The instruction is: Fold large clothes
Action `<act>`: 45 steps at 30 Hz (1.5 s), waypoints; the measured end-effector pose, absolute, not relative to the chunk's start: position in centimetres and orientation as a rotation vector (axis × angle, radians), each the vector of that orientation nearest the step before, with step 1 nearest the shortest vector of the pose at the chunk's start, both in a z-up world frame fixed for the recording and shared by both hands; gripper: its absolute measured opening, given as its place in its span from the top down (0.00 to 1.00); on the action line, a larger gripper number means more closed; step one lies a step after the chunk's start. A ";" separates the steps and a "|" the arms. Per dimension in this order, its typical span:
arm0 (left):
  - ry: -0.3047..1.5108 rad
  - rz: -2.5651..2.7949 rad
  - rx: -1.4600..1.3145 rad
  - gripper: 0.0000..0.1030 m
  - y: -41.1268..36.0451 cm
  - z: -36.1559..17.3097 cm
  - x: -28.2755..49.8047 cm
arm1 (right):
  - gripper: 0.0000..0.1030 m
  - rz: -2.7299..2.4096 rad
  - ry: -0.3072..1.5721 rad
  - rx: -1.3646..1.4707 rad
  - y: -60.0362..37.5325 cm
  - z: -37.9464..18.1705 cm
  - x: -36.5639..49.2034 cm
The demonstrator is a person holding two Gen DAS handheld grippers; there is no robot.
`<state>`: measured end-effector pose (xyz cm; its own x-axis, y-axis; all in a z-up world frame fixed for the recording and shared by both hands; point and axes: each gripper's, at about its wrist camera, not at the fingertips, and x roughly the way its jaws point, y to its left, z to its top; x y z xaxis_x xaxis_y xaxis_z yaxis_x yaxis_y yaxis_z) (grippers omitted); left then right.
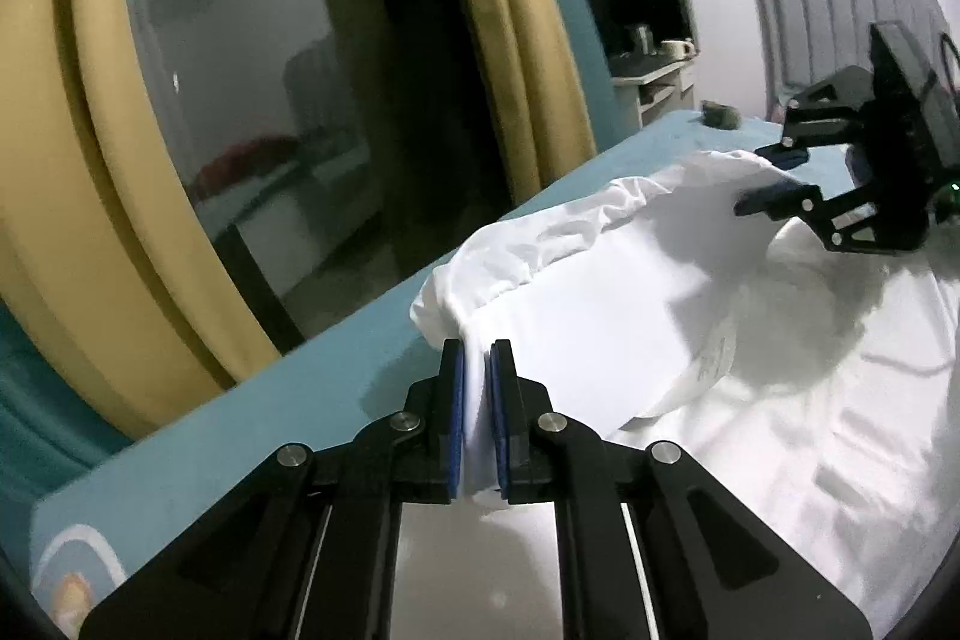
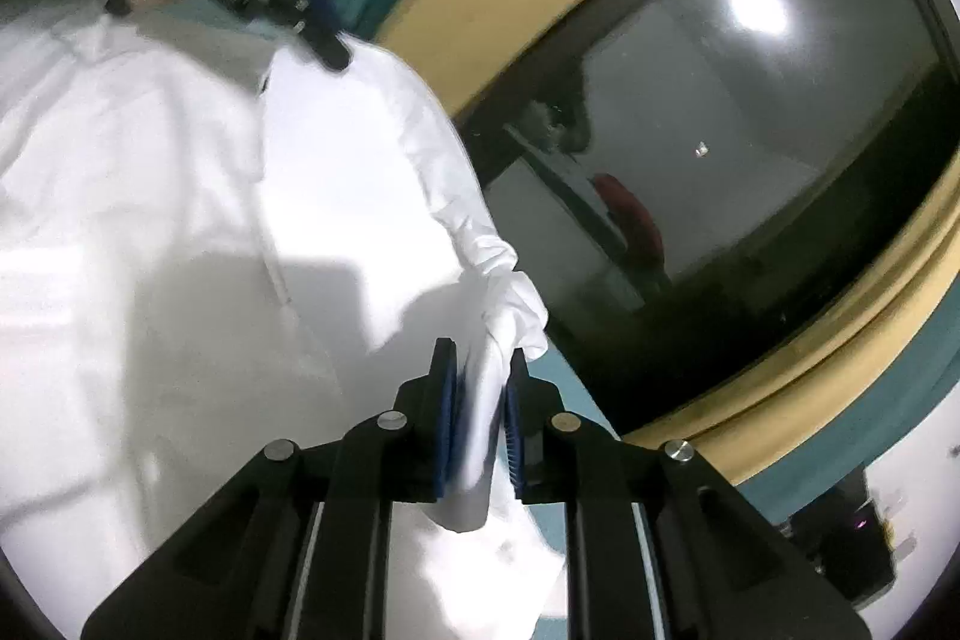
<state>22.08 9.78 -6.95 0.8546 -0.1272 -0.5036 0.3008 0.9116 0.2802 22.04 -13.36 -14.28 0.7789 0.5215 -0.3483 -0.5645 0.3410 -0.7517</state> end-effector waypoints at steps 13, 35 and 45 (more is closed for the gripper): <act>0.595 -0.314 0.408 0.91 7.6 -8.3 14.3 | 0.84 0.740 0.192 -1.106 -16.2 -16.4 14.9; 0.695 0.045 -0.236 0.35 17.1 -7.7 -5.1 | 0.41 0.411 0.585 -0.301 -35.3 -12.3 8.5; 0.781 0.189 -0.300 0.29 16.9 -12.4 -6.5 | 0.40 0.363 0.746 -0.040 -39.5 -16.8 10.8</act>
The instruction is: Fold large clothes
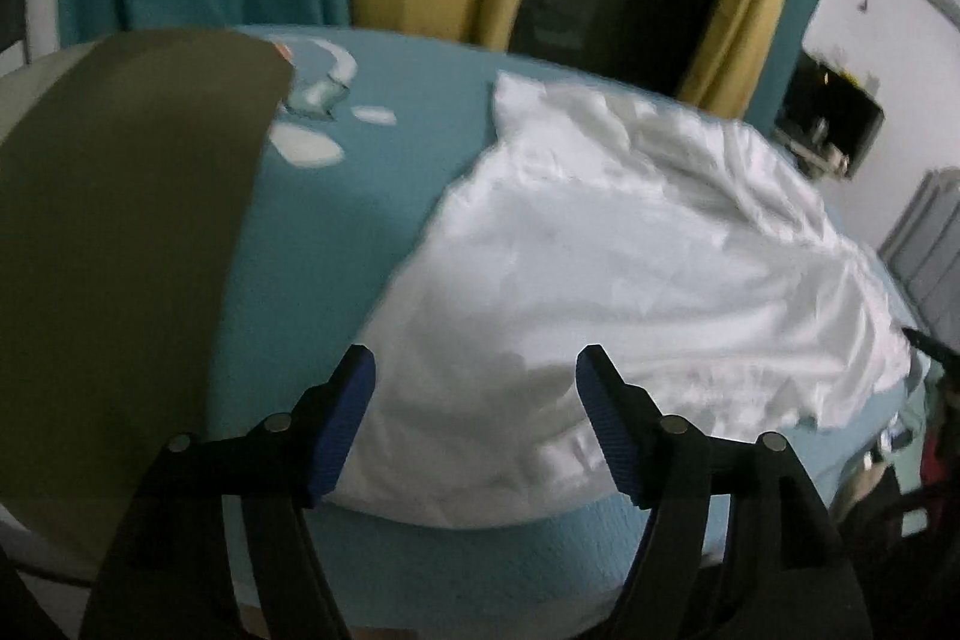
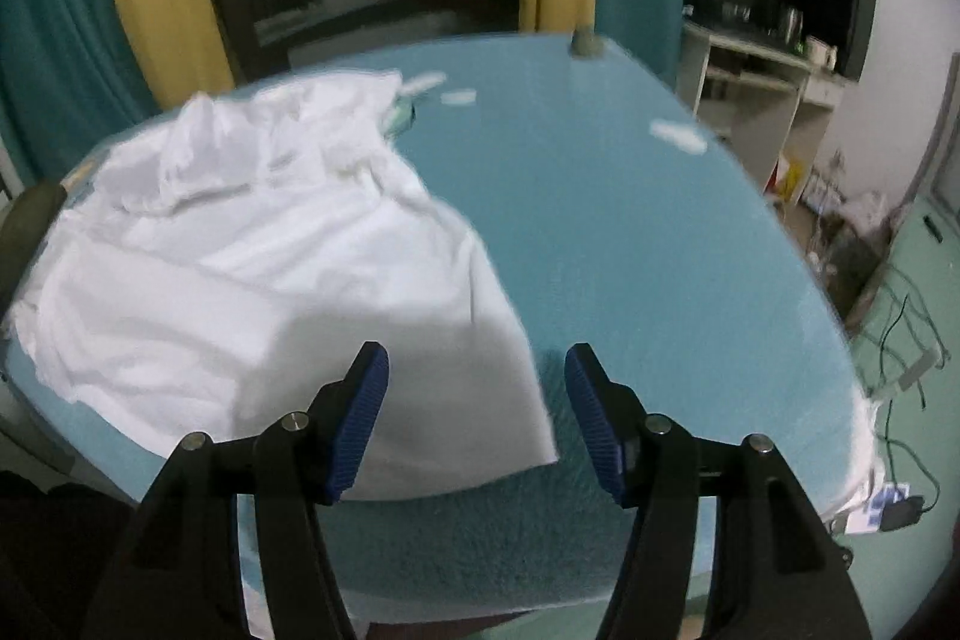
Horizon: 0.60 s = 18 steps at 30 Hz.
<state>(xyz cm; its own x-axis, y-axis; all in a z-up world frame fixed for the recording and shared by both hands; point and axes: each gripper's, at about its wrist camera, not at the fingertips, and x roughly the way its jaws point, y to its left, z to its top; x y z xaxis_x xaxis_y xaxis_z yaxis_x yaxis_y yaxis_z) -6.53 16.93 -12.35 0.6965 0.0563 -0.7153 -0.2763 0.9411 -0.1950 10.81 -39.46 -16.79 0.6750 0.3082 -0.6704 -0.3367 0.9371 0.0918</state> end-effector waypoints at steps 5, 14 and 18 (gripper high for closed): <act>0.772 0.216 -0.138 0.36 14.9 -12.9 -6.2 | 0.96 0.405 0.725 -0.073 -37.8 -16.5 9.2; 0.718 0.175 -0.113 0.97 15.4 -9.2 -7.3 | 0.97 0.406 0.588 -0.133 -37.4 -11.1 6.8; 0.636 0.166 -0.112 0.97 16.0 -5.0 -7.1 | 0.97 0.392 0.498 -0.189 -37.4 -6.6 6.7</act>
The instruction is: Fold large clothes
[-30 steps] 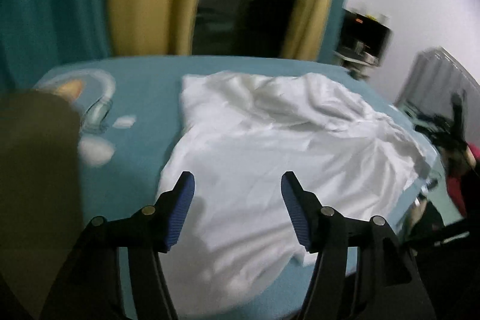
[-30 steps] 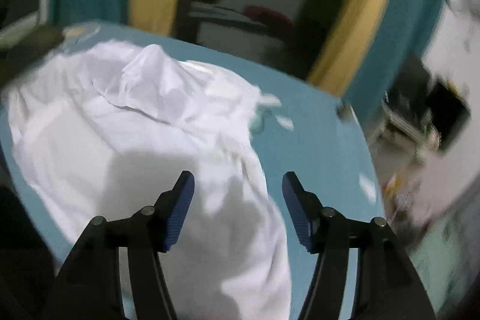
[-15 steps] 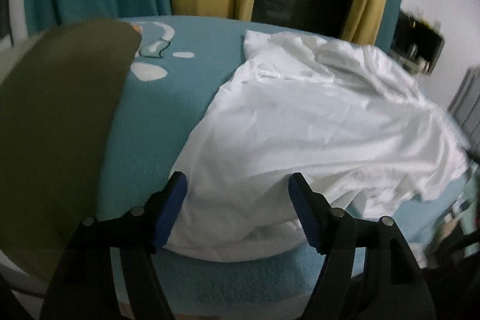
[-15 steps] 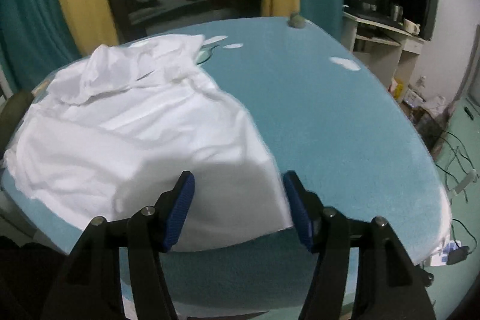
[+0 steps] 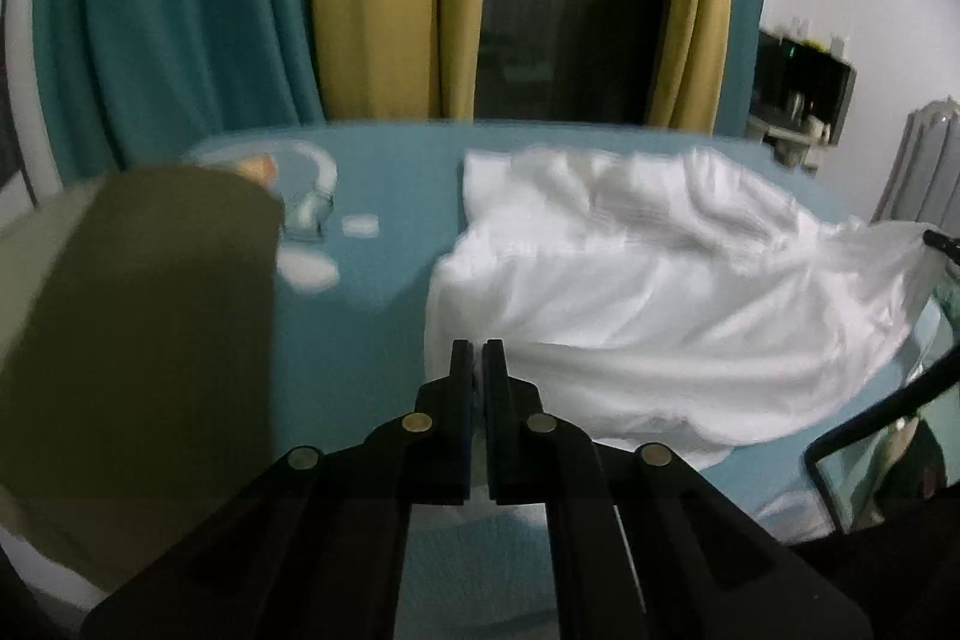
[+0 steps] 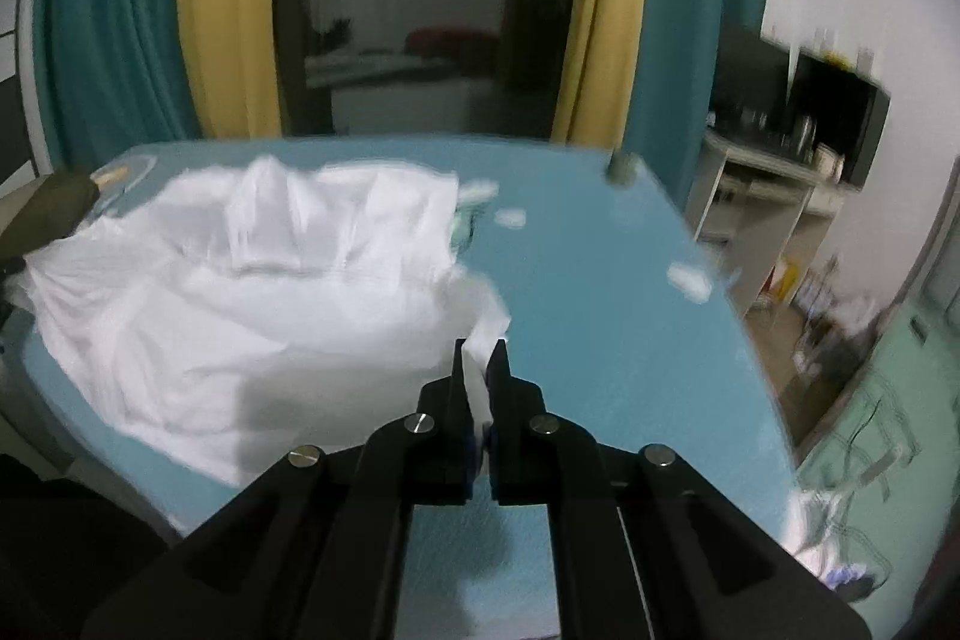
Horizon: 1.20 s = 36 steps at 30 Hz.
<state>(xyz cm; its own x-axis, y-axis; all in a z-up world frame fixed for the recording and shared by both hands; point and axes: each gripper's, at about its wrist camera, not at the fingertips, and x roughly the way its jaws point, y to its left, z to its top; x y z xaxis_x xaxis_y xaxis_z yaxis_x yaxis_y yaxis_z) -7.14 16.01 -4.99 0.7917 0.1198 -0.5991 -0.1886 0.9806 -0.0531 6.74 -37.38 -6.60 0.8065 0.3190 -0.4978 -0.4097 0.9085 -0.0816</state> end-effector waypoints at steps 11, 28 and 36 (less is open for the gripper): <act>0.522 0.143 -0.047 0.97 18.7 2.2 1.5 | 0.97 0.404 0.469 -0.215 -36.1 -0.4 16.3; 0.803 0.144 -0.254 0.96 27.5 -7.9 24.5 | 0.97 0.422 0.763 -0.177 -30.7 -9.4 40.2; 0.753 0.209 -0.271 0.47 28.2 -6.3 24.3 | 0.53 0.270 0.771 -0.224 -30.6 -10.8 42.2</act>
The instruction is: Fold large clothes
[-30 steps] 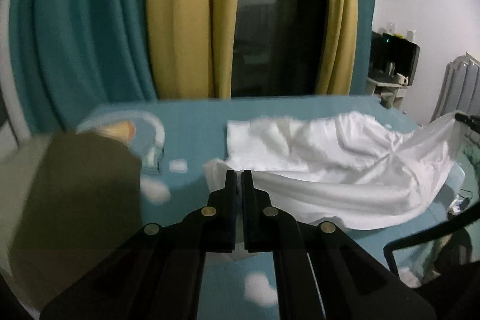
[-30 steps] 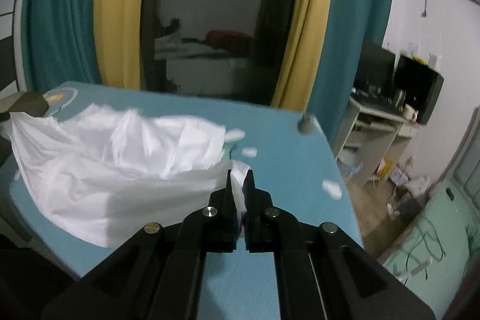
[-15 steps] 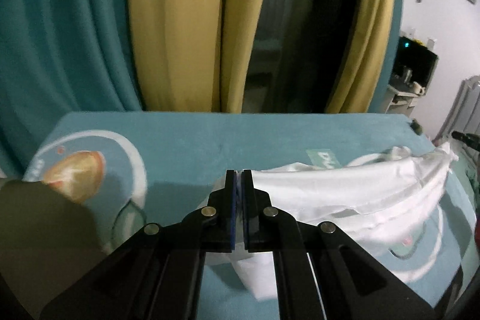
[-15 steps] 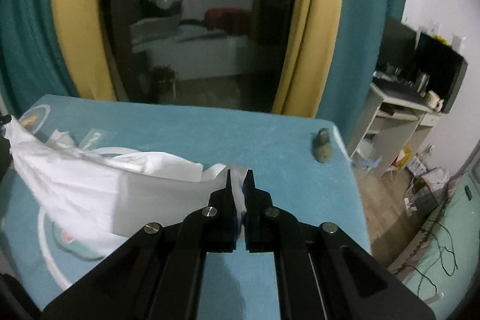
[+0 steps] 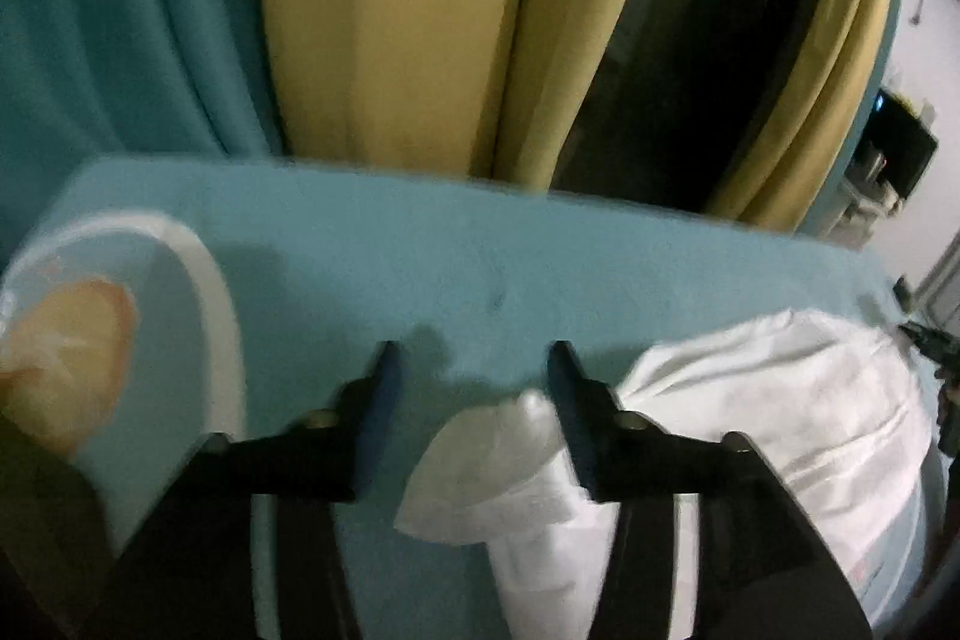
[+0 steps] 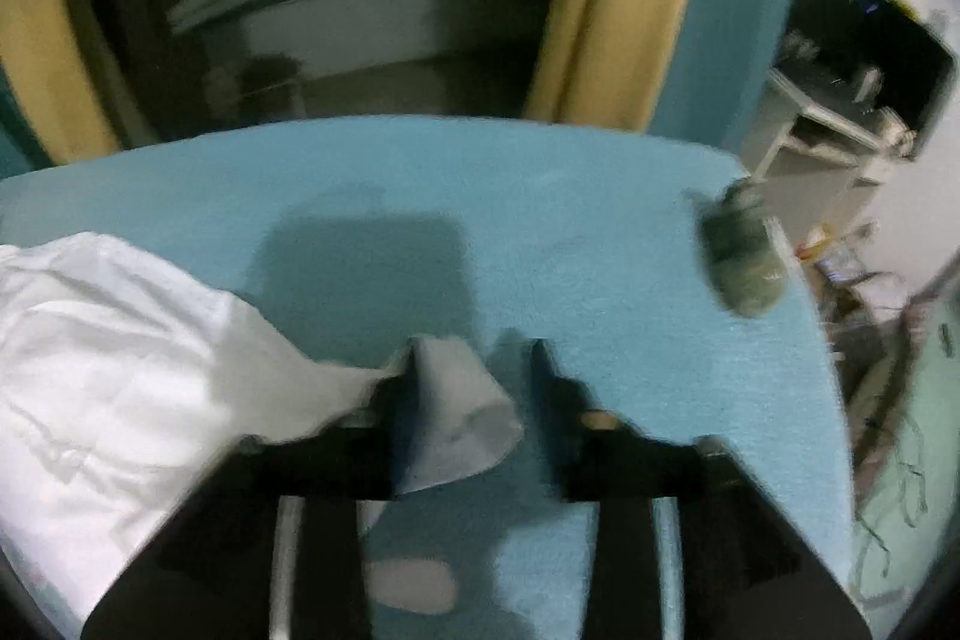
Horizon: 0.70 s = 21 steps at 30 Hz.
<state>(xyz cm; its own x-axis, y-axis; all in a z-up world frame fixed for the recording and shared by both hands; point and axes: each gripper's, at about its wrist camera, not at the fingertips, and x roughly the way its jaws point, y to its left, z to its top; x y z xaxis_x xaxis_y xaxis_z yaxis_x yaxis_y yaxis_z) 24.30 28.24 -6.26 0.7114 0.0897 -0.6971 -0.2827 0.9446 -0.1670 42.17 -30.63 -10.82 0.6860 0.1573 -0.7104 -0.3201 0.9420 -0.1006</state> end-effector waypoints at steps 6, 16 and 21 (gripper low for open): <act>0.830 -0.125 -0.140 0.47 19.5 -4.8 21.9 | 0.48 0.455 0.587 -0.242 -28.4 -5.7 32.4; 1.027 -0.195 -0.099 0.47 15.1 -8.8 27.2 | 0.48 0.868 0.956 -0.163 -21.7 -10.5 33.3; 1.039 -0.192 -0.068 0.47 15.9 -9.3 31.6 | 0.48 0.805 0.922 -0.173 -21.1 -10.1 38.6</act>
<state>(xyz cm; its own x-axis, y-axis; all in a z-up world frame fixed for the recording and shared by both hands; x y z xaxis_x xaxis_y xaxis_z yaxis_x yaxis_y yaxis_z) 31.59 15.92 -9.29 0.4923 -0.1908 -0.8492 0.1261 0.9810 -0.1473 38.59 -21.13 -10.09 0.3414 0.5451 -0.7657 -0.6851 0.7021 0.1943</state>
